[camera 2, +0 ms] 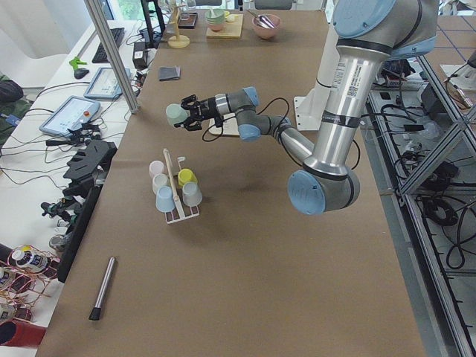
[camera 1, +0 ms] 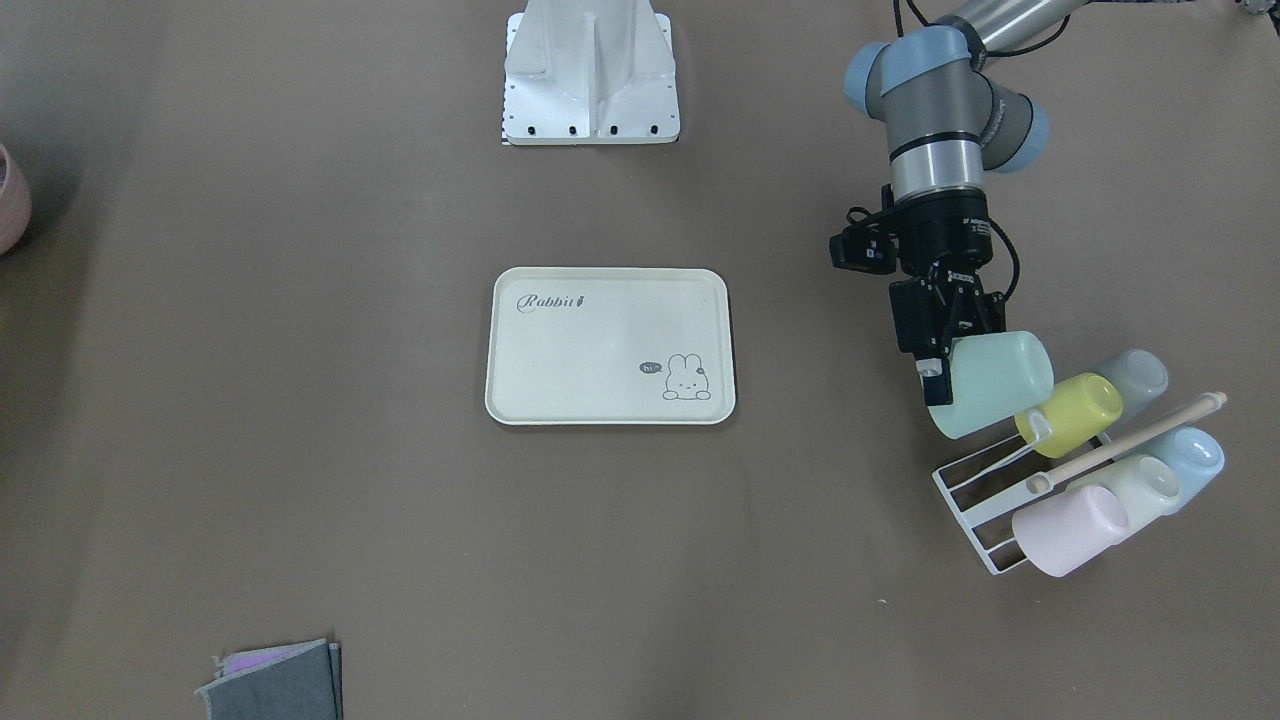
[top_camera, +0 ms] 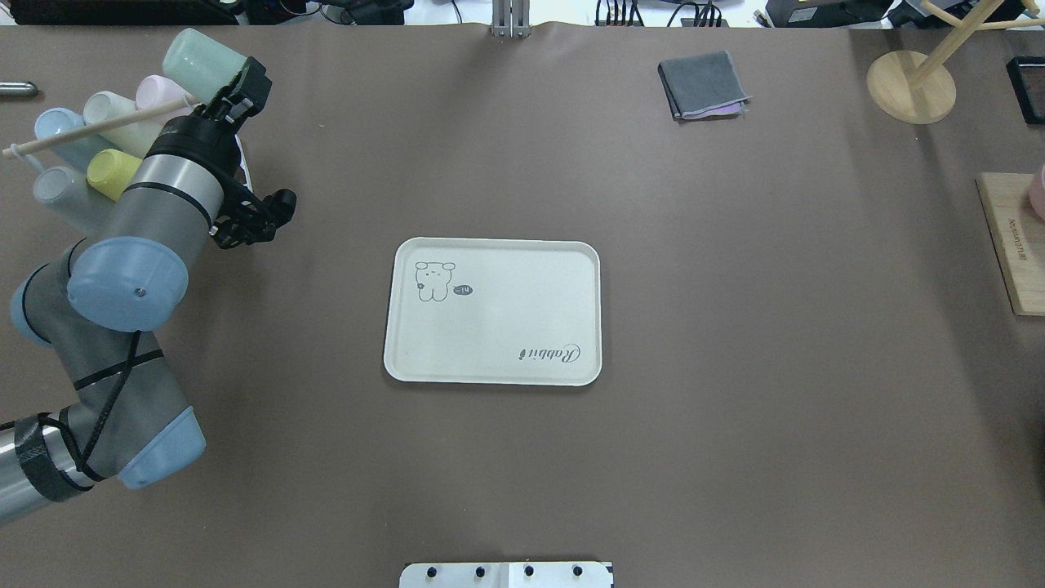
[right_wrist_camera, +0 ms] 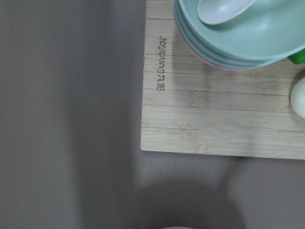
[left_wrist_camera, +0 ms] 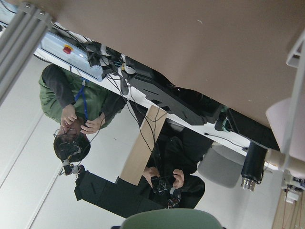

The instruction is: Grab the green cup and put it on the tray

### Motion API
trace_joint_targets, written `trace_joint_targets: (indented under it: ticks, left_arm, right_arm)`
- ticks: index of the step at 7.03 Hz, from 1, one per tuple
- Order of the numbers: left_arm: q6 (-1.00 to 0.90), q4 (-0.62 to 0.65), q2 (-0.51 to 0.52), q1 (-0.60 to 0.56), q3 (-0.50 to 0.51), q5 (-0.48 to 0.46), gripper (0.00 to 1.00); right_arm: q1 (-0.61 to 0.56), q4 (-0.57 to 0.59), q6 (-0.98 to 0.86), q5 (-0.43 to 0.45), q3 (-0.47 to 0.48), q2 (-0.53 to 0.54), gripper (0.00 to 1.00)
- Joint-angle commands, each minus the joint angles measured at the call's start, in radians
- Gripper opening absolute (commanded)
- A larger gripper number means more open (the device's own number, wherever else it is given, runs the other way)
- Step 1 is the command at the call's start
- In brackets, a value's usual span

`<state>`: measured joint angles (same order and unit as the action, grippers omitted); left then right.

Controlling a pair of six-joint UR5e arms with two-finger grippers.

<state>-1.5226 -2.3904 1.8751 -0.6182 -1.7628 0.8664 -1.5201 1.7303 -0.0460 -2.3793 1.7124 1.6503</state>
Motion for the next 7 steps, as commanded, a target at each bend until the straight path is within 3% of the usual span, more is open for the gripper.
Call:
trace_joint_targets:
  ticks: [1,3,7]
  left_arm:
    - [0.091,-0.082,0.048,0.002,0.002,0.138,0.48]
    - [0.148,-0.130,0.126,0.002,0.006,0.224,0.48]
    - [0.666,-0.356,0.192,0.006,0.164,0.409,0.48]
  right_arm:
    - [0.000,0.000,0.000,-0.004,0.000,0.005,1.00]
    - [0.000,0.000,0.000,-0.006,0.003,0.008,1.00]
    - [0.000,0.000,0.001,-0.020,0.006,0.008,1.00]
